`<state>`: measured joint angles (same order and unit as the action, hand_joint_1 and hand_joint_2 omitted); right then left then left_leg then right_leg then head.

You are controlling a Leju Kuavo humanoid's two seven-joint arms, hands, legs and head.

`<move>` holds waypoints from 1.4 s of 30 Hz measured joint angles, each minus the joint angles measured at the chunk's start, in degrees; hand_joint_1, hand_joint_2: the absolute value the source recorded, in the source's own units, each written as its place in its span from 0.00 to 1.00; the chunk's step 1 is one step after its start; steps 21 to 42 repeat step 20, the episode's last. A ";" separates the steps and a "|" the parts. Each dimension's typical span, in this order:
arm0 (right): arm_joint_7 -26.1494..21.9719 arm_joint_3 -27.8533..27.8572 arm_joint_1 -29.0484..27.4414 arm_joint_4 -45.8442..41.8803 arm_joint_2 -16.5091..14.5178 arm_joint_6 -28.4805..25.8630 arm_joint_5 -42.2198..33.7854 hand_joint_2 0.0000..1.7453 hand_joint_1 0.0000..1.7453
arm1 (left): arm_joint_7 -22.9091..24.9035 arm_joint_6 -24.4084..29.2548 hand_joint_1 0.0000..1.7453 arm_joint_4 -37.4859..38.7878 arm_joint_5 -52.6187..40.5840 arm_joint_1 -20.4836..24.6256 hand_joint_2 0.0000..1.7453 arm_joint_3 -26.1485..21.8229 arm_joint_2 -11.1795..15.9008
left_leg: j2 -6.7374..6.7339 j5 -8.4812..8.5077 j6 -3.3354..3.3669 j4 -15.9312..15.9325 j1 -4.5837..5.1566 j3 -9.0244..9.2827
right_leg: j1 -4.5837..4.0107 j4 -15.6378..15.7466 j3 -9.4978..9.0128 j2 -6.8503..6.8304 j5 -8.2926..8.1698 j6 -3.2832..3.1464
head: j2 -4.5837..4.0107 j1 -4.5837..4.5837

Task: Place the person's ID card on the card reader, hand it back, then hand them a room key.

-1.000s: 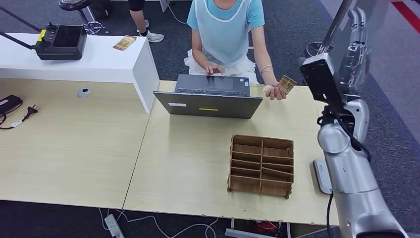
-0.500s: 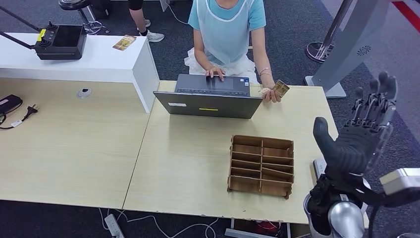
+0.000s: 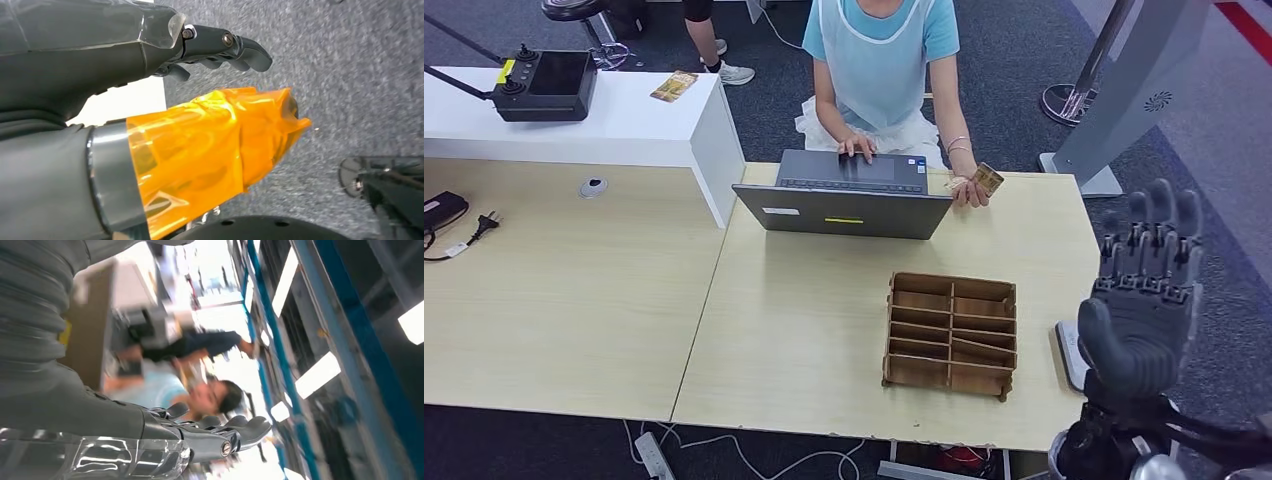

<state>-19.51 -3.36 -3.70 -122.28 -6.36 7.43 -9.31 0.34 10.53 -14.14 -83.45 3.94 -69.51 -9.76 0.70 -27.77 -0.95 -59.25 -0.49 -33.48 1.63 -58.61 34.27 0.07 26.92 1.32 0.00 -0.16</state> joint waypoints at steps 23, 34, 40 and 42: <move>6.22 1.17 -5.07 7.11 1.93 5.64 -0.77 1.00 0.00 | 2.13 -1.43 0.00 0.00 -0.47 -0.14 0.00 1.96 0.02 | -0.02 0.00 0.00 0.00 0.00 0.00 | 0.00 0.00 0.00 0.00 0.00 0.00 | 0.00 0.01; 6.22 1.17 -5.07 7.11 1.93 5.64 -0.77 1.00 0.00 | 2.13 -1.43 0.00 0.00 -0.47 -0.14 0.00 1.96 0.02 | -0.02 0.00 0.00 0.00 0.00 0.00 | 0.00 0.00 0.00 0.00 0.00 0.00 | 0.00 0.01; 6.22 1.17 -5.07 7.11 1.93 5.64 -0.77 1.00 0.00 | 2.13 -1.43 0.00 0.00 -0.47 -0.14 0.00 1.96 0.02 | -0.02 0.00 0.00 0.00 0.00 0.00 | 0.00 0.00 0.00 0.00 0.00 0.00 | 0.00 0.01; 6.22 1.17 -5.07 7.11 1.93 5.64 -0.77 1.00 0.00 | 2.13 -1.43 0.00 0.00 -0.47 -0.14 0.00 1.96 0.02 | -0.02 0.00 0.00 0.00 0.00 0.00 | 0.00 0.00 0.00 0.00 0.00 0.00 | 0.00 0.01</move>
